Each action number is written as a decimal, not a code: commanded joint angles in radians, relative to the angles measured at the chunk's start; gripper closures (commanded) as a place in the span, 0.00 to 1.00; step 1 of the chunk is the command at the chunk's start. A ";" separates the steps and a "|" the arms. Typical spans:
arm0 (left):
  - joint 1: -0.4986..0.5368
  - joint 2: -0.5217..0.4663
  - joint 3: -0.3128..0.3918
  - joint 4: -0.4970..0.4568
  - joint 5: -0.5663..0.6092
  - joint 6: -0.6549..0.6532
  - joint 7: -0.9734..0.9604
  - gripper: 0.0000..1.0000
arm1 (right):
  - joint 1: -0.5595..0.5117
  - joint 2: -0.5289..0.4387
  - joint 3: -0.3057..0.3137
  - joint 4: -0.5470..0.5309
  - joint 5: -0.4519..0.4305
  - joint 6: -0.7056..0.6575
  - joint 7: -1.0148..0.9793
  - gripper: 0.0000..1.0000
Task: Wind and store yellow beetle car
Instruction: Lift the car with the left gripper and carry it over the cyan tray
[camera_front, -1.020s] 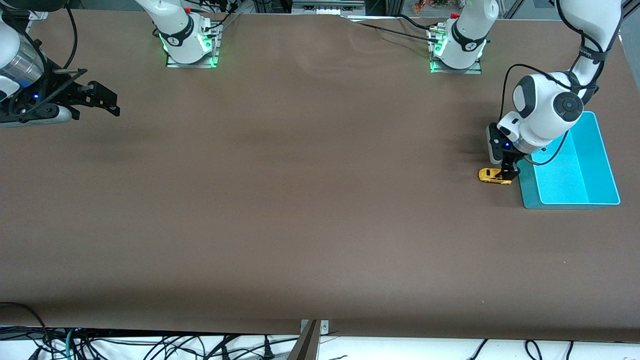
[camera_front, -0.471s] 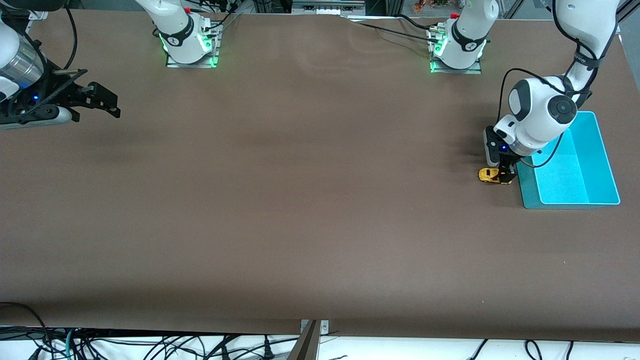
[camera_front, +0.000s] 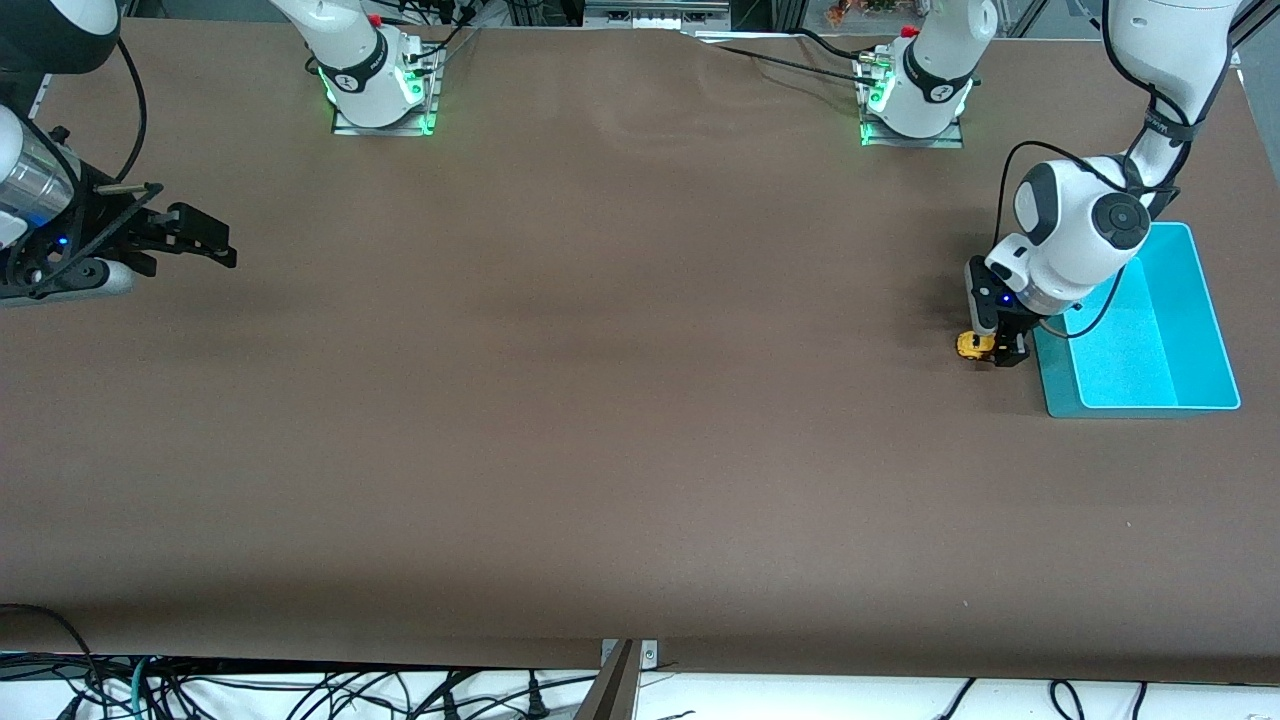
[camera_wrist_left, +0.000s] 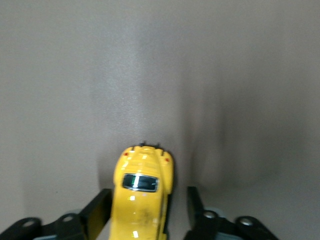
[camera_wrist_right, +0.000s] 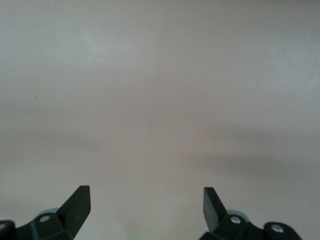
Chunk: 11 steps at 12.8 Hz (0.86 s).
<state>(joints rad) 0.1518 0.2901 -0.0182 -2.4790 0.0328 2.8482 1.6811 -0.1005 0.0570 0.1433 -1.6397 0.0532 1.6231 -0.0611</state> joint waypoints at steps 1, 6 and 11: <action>0.006 0.000 -0.005 0.011 0.022 -0.009 0.015 0.95 | 0.010 0.003 -0.005 0.027 -0.015 -0.032 0.015 0.00; 0.005 -0.089 -0.048 0.127 -0.010 -0.315 0.006 0.96 | 0.012 0.003 -0.004 0.031 -0.015 -0.032 0.010 0.00; 0.020 -0.183 -0.049 0.355 -0.085 -0.798 0.017 0.96 | 0.010 -0.005 -0.005 0.034 -0.013 -0.032 0.010 0.00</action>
<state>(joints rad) 0.1543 0.1500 -0.0651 -2.2040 -0.0256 2.2070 1.6798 -0.0984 0.0562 0.1433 -1.6310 0.0529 1.6185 -0.0611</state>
